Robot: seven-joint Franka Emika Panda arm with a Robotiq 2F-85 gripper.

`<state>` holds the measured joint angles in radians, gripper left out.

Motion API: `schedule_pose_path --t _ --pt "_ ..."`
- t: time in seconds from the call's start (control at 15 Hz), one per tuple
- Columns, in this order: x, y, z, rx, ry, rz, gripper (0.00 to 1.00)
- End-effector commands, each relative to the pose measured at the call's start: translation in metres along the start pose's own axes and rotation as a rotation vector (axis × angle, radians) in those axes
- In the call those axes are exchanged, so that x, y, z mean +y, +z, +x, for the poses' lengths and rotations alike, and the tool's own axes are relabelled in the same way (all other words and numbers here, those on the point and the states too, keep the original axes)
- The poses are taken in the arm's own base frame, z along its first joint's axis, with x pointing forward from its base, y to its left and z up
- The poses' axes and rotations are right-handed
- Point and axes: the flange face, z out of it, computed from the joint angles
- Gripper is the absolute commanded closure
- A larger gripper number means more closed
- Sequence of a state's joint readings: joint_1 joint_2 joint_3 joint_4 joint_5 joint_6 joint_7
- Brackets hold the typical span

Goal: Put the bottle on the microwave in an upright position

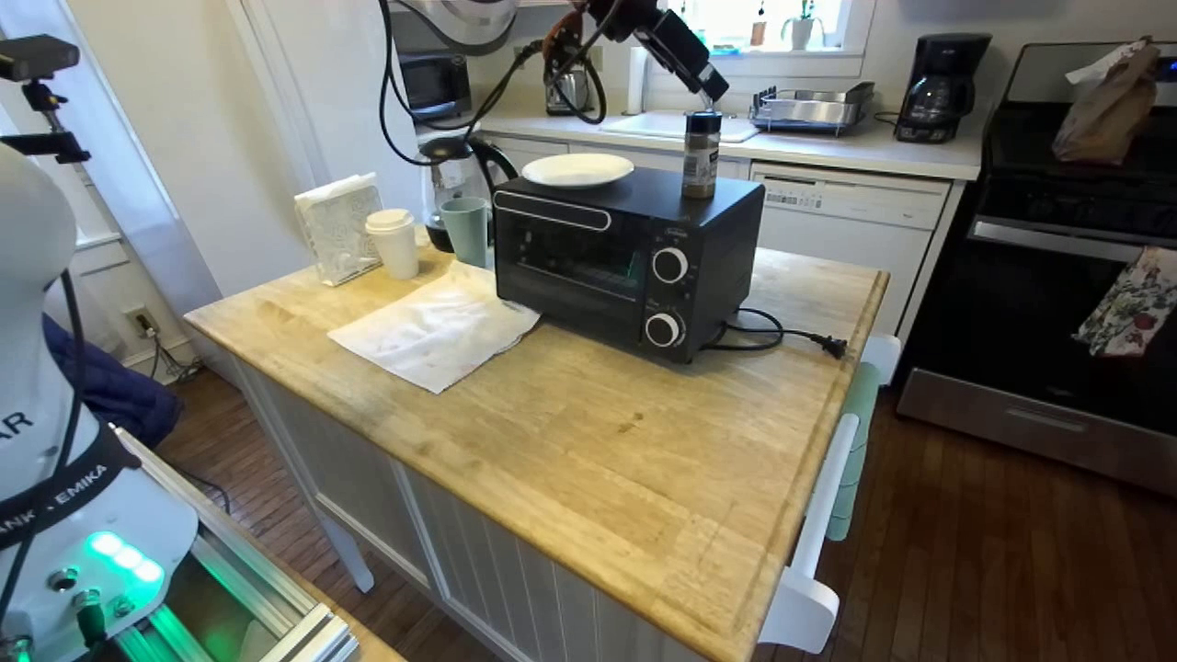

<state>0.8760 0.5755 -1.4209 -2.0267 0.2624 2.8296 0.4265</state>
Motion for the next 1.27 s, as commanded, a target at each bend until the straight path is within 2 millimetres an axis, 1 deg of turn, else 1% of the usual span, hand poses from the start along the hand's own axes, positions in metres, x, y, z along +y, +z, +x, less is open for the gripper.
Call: schedule_pose_path --t 0.0,0.07,0.33,0.73,0.8,1.2 --pt "0.013 -0.015 0.011 -0.1 -0.064 0.026 0.0" --pt "0.015 -0.018 0.012 -0.126 -0.083 0.027 0.0" --pt "0.026 -0.03 0.026 -0.218 -0.125 0.048 0.0" --pt "0.037 -0.042 0.035 -0.388 -0.209 0.087 0.0" --pt "0.032 -0.035 0.028 -0.329 -0.184 0.033 0.0" --pt "0.031 -0.035 0.028 -0.335 -0.19 0.031 0.0"
